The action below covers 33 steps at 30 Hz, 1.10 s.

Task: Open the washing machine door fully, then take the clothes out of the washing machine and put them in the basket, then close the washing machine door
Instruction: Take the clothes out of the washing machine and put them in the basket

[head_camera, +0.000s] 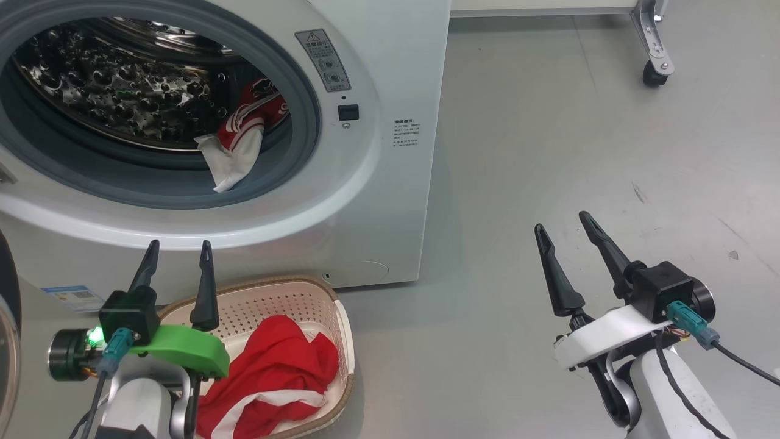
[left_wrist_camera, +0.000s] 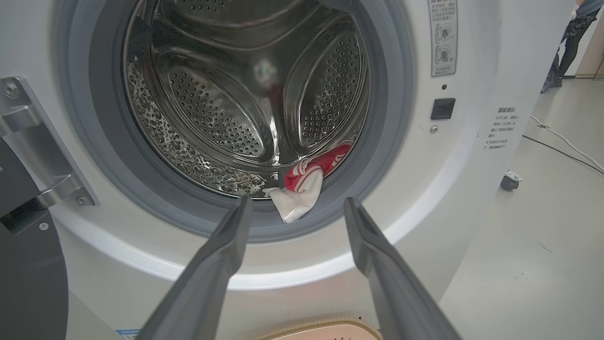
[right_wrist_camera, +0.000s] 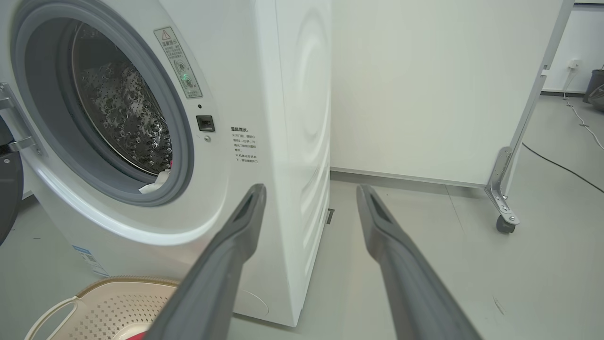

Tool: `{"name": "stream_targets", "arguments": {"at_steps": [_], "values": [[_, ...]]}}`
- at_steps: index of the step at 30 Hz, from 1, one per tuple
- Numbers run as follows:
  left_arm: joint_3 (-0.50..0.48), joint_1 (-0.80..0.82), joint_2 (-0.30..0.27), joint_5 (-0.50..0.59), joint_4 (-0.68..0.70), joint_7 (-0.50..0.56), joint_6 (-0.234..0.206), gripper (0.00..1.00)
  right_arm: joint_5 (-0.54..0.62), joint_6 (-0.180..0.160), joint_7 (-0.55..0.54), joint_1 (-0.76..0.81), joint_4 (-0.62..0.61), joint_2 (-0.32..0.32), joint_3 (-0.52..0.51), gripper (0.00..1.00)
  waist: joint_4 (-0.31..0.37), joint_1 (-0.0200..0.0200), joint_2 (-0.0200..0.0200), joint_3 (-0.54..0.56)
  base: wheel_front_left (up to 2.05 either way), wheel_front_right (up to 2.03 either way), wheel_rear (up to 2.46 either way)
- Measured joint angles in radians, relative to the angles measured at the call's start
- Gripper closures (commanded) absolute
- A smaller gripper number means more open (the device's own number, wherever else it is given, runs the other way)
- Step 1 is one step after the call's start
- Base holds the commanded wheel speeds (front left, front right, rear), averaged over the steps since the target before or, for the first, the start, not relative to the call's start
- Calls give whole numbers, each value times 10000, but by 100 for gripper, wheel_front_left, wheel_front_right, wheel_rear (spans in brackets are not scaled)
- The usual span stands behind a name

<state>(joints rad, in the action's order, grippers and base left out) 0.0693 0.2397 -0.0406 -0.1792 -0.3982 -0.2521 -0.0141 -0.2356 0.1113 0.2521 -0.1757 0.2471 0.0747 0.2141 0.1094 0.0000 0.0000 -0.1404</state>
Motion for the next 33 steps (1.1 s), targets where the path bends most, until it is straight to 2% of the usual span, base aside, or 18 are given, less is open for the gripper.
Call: {"name": "stream_targets", "arguments": {"at_steps": [33], "values": [[123, -470, 10, -132, 546, 0, -203, 0, 0, 0, 0, 12, -29, -40, 35, 0, 25, 0, 0, 81, 0, 0, 0]]}}
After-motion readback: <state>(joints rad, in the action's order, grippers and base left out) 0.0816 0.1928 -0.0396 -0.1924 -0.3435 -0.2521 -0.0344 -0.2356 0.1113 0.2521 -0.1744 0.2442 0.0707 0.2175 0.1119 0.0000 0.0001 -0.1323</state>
